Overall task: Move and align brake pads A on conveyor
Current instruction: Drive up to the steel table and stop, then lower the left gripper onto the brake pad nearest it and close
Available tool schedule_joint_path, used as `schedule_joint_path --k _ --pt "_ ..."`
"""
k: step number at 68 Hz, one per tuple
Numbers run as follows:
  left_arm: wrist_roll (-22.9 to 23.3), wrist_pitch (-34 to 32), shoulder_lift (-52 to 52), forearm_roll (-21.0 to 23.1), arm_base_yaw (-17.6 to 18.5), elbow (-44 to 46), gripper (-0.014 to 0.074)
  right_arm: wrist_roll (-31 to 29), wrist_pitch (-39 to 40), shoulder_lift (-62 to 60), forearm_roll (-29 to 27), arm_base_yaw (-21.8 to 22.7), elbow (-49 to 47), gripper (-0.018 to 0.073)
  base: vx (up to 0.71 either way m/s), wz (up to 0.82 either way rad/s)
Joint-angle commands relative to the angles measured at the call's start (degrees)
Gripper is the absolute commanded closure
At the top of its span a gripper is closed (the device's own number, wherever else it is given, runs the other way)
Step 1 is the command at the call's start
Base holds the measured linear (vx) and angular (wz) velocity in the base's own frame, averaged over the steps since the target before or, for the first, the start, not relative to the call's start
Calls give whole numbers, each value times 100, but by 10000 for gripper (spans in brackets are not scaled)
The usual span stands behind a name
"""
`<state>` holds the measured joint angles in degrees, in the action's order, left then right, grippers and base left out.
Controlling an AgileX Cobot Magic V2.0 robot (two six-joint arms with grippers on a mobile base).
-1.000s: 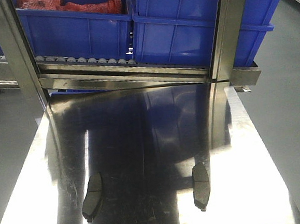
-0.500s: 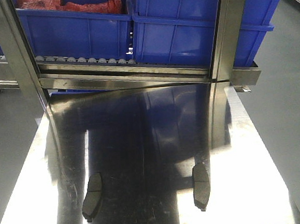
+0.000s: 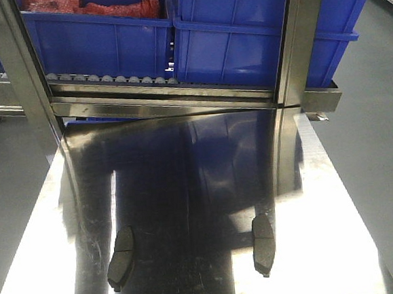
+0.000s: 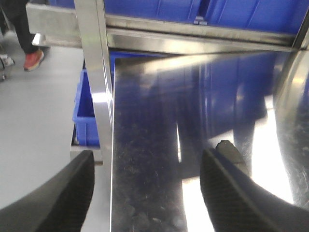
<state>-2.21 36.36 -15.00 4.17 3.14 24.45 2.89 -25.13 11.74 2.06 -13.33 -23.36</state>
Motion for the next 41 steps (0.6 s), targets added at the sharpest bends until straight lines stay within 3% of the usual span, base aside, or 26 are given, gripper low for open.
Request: schedule_joint_path --k 1,25,34,41 --pt "21 -304 -731 42 22 468 136 -8 461 69 29 0 -161 148 0 0" --pt "25 481 -3576 5 22 1603 136 -8 461 69 29 0 -161 148 0 0" --pt "-85 455 -4228 422 65 1924 136 -8 461 69 29 0 -161 148 0 0" --pt "-462 336 -4621 733 358 2092 136 -8 461 69 29 0 -161 148 0 0"
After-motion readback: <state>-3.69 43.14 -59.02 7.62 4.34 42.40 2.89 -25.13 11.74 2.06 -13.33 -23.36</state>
